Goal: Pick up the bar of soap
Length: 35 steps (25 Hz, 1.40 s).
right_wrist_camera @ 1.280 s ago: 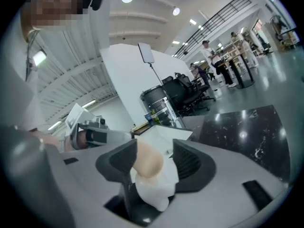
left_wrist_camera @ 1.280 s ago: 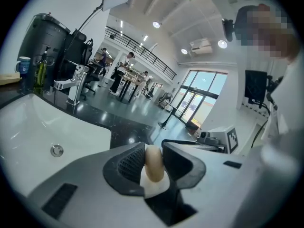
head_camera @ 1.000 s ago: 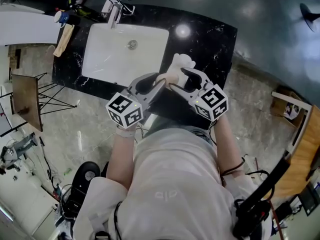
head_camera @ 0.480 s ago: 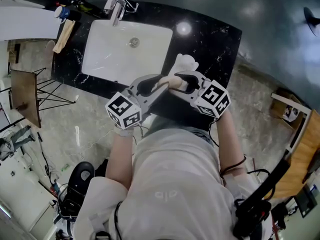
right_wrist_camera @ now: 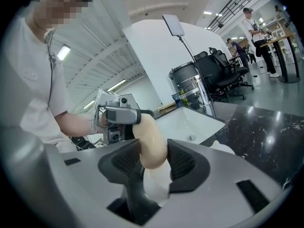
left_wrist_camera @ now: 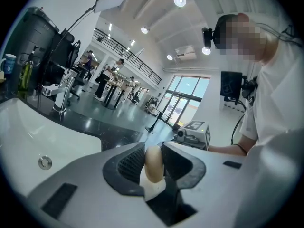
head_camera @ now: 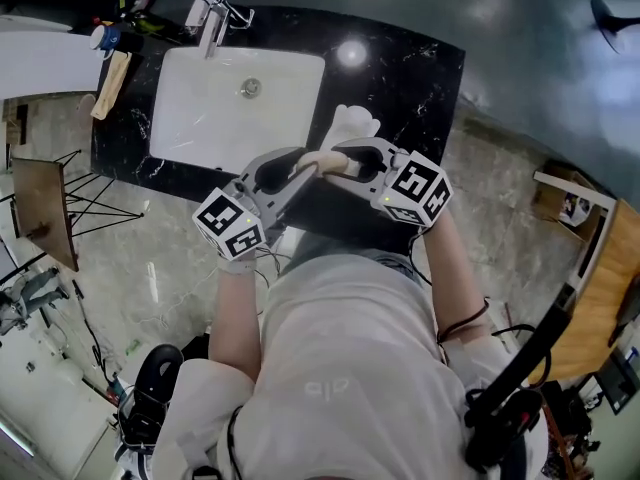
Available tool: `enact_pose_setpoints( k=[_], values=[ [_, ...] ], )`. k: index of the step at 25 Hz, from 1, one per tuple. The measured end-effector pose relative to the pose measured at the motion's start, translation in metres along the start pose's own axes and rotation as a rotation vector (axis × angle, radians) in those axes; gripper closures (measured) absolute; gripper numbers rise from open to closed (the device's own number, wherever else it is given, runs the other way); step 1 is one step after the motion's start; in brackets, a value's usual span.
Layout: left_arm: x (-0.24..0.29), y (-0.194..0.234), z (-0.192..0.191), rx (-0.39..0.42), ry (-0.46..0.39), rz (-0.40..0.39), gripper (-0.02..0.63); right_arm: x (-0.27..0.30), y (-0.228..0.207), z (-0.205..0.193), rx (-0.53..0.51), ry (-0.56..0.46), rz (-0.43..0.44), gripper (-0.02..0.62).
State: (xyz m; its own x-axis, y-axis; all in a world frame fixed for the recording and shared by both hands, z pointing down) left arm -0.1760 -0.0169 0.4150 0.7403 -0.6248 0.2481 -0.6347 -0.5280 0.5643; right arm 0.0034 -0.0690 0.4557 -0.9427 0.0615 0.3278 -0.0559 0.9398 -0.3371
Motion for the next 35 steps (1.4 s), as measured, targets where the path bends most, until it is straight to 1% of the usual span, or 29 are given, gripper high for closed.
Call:
enact_pose_setpoints(
  k=[4, 11, 16, 19, 24, 27, 31, 35],
  values=[
    [0.000, -0.007, 0.013, 0.005, -0.020, 0.003, 0.489, -0.004, 0.001, 0.006, 0.012, -0.041, 0.001, 0.408],
    [-0.003, -0.018, 0.020, 0.037, -0.053, 0.014, 0.489, -0.011, 0.008, 0.014, 0.017, -0.081, -0.011, 0.411],
    [-0.015, -0.030, 0.030, 0.076, -0.091, 0.025, 0.489, -0.014, 0.020, 0.030, -0.026, -0.098, -0.023, 0.414],
    [-0.027, -0.043, 0.040, 0.109, -0.134, 0.031, 0.489, -0.016, 0.030, 0.047, -0.070, -0.118, -0.020, 0.416],
    [-0.051, -0.066, 0.056, 0.177, -0.220, 0.068, 0.489, -0.018, 0.049, 0.079, -0.173, -0.133, -0.004, 0.417],
    [-0.069, -0.079, 0.063, 0.202, -0.271, 0.081, 0.489, -0.016, 0.064, 0.097, -0.214, -0.149, 0.018, 0.417],
    [-0.100, -0.098, 0.071, 0.248, -0.347, 0.125, 0.489, -0.009, 0.086, 0.125, -0.304, -0.163, 0.067, 0.417],
    [-0.133, -0.117, 0.076, 0.288, -0.413, 0.149, 0.489, -0.001, 0.116, 0.146, -0.363, -0.187, 0.091, 0.419]
  ],
)
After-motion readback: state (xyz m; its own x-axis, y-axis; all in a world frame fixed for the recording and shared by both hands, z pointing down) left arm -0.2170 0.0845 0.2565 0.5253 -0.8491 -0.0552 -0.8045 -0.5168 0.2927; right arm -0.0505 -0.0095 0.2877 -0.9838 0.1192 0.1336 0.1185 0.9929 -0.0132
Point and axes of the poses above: the fingertips, and each gripper's own axes: x forward along the fingers, y to its left, z out of its top, the point moved 10 cm from there along -x, backward along the fingers, and after that the axes turned 6 degrees about -x, right-handed, at the moved point
